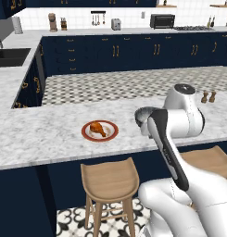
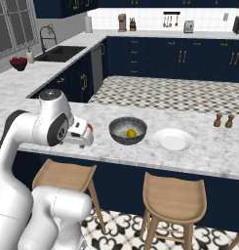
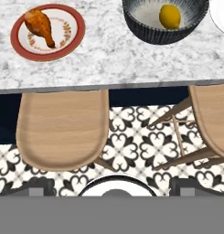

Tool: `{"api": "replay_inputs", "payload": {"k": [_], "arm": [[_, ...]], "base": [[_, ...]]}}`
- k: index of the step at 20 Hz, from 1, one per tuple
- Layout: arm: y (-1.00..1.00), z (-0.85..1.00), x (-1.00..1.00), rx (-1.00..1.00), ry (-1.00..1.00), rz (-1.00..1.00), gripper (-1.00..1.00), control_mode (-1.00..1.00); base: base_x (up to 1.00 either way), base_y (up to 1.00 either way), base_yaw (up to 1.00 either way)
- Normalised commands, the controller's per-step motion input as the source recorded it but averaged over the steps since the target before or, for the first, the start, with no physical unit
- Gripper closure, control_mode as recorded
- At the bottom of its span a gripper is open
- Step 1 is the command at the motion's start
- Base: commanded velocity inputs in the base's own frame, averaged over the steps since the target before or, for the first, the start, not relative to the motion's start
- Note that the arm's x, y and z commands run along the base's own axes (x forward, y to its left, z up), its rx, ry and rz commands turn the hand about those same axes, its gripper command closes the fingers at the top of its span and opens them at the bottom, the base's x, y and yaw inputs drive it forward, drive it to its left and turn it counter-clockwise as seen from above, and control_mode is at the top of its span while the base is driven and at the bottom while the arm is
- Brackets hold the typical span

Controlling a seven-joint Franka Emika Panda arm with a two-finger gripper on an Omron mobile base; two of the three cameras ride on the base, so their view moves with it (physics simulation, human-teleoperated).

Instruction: Pick the chicken drumstick and lemon from their plates and place them in the bowl. Then put the bowl in the fridge.

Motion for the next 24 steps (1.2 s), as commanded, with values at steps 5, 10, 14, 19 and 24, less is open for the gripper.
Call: {"api": "replay_inputs", "payload": {"k": [5, 10, 14, 19, 24], "arm": [[0.68, -0.03, 0.90, 0.00, 0.01, 0.11, -1.00, -1.00], [0.73, -0.16, 1.00, 0.01, 0.01, 0.17, -1.00, -1.00], [0.49, -0.17, 0.92, 0.00, 0.03, 0.06, -1.00, -1.00], [0.29, -0.21, 0.83, 0.00, 0.05, 0.00, -1.00, -1.00], [0.17, -0.48, 0.74, 0.00, 0.03, 0.01, -1.00, -1.00]], "base": [[0.00, 0.00, 0.00], [0.00, 0.00, 0.00], [0.00, 0.00, 0.00], [0.00, 0.00, 0.00], [0.00, 0.00, 0.00]]}}
